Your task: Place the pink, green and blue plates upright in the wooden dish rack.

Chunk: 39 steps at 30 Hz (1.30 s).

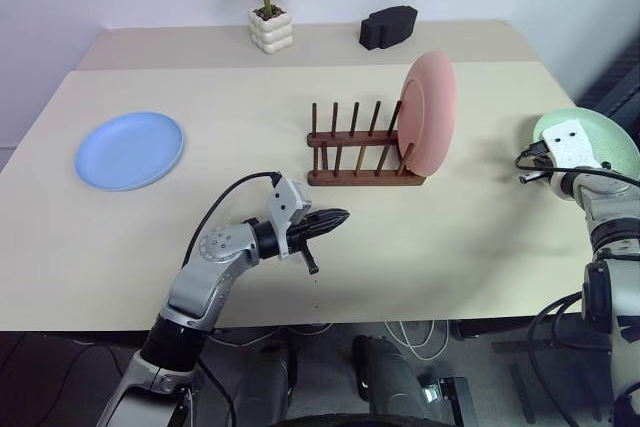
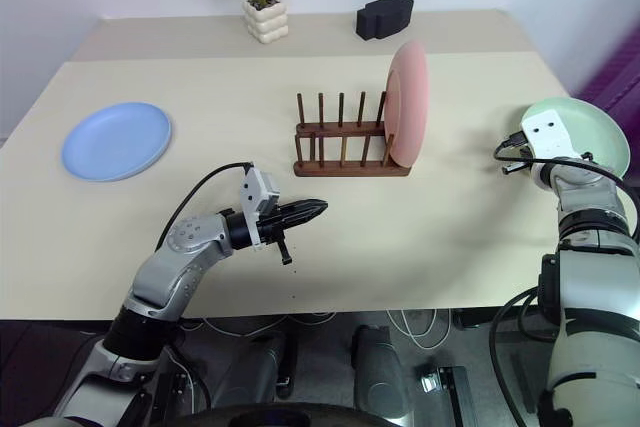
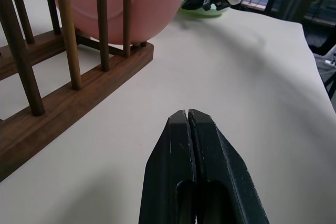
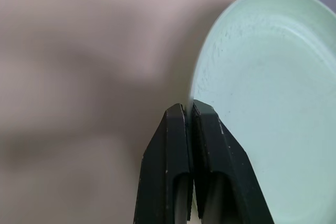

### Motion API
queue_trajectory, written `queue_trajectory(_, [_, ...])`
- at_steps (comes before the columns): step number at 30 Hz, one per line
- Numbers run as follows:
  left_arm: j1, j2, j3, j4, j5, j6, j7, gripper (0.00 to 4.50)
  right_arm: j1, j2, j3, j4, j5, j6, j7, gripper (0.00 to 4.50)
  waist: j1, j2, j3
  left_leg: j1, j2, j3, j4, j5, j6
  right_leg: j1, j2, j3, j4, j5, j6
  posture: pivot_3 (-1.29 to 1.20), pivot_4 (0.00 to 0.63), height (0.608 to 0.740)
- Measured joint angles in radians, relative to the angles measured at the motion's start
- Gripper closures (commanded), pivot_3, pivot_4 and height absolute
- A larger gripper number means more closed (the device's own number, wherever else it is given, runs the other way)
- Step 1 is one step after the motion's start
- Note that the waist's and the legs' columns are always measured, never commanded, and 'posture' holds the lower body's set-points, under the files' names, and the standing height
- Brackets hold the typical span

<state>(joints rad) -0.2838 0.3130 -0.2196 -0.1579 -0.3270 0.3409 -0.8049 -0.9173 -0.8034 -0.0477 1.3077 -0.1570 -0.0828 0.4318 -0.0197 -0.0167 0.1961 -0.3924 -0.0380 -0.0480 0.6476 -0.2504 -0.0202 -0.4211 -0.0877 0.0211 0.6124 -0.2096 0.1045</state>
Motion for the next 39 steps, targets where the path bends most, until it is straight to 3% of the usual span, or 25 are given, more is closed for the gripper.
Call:
queue_trajectory(8, [0.0,0.002,0.0,0.001,0.0,-0.001,-0.001,4.5,0.029,-0.017,0.028,-0.119,-0.024,-0.187,-0.004,4.47,0.0,0.0,0.0,0.0,0.0,0.0,0.0,0.0,0.0,0.0,0.0,0.0,0.0,0.001,0.002,0.0,0.15,0.731])
queue_trajectory(17, [0.0,0.019,0.013,0.003,0.0,-0.015,0.0,4.5,0.037,-0.016,-0.064,-0.6,0.174,-0.277,0.133,4.47,0.002,0.0,0.0,0.0,0.001,-0.001,0.0,0.0,0.0,0.0,0.0,0.0,0.0,0.001,0.003,0.0,0.15,0.731])
queue_trajectory(22, [0.001,0.023,0.055,0.003,-0.012,-0.035,0.002,4.5,0.023,0.049,-0.118,-0.915,0.446,-0.098,0.275,4.47,0.005,0.0,0.0,0.0,0.002,-0.005,0.0,0.0,0.0,0.0,0.0,0.0,0.001,0.001,0.003,0.0,0.15,0.731])
queue_trajectory(27, [0.013,0.038,0.093,-0.006,-0.031,-0.049,0.001,4.5,0.012,0.097,-0.164,-1.225,0.823,0.261,0.343,4.47,0.01,0.0,0.0,0.0,0.003,-0.007,0.0,0.0,0.0,0.0,-0.001,-0.001,0.0,0.001,0.002,0.0,0.15,0.731])
queue_trajectory(32, [0.036,0.055,0.109,-0.008,-0.033,-0.05,0.001,4.5,0.025,0.155,-0.246,-1.389,1.141,0.512,0.299,4.47,0.01,0.0,0.0,-0.001,0.003,-0.008,0.0,0.0,0.0,0.0,-0.002,-0.001,0.0,0.0,-0.001,0.0,0.15,0.731])
queue_trajectory(39, [0.038,0.057,0.116,-0.013,-0.033,-0.05,0.002,4.5,0.181,0.245,-0.271,-1.543,1.537,0.778,0.142,4.47,0.008,0.0,0.0,-0.001,0.003,-0.007,0.0,0.0,0.0,-0.001,-0.002,-0.001,0.001,0.0,-0.001,0.0,0.15,0.731])
